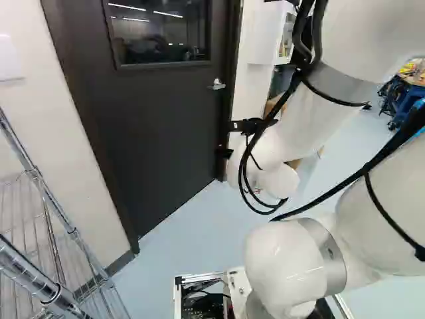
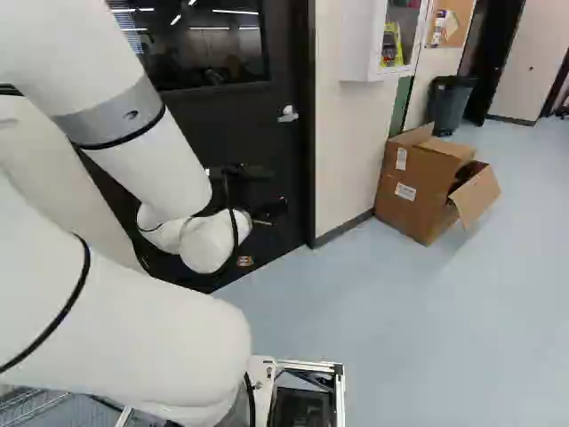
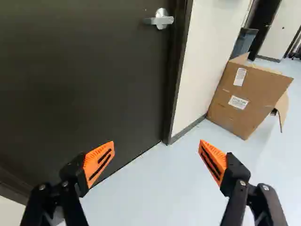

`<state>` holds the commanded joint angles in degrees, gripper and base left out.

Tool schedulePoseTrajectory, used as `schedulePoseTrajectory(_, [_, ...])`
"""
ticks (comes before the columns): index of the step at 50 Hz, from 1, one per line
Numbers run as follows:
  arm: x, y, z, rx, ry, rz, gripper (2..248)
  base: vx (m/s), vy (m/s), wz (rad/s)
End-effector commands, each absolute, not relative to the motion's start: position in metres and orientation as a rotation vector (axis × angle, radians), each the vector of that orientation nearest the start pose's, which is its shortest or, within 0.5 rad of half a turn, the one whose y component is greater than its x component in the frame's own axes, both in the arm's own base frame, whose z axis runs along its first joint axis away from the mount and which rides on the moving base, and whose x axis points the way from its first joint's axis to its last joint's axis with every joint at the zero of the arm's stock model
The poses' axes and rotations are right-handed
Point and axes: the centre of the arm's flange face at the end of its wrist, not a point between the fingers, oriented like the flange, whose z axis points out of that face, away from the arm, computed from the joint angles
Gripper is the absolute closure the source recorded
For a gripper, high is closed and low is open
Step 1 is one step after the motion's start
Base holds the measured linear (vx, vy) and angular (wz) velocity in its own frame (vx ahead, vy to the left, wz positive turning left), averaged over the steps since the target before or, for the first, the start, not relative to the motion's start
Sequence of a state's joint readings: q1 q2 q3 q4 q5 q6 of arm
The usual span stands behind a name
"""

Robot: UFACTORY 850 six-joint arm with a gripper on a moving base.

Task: Open the door and move inside

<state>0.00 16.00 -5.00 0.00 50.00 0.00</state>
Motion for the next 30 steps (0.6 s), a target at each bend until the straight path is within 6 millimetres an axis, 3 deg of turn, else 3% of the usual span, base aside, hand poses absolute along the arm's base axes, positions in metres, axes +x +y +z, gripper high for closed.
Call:
schedulePoseTrajectory(19, [0.2703,0.0,0.3656,-2.558,0.0,-1.824,3,0.064,0.001,0.001])
schedulePoseTrajectory(30, [0.2703,0.0,0.3656,-2.558,0.0,-1.824,3,0.131,0.009,0.157])
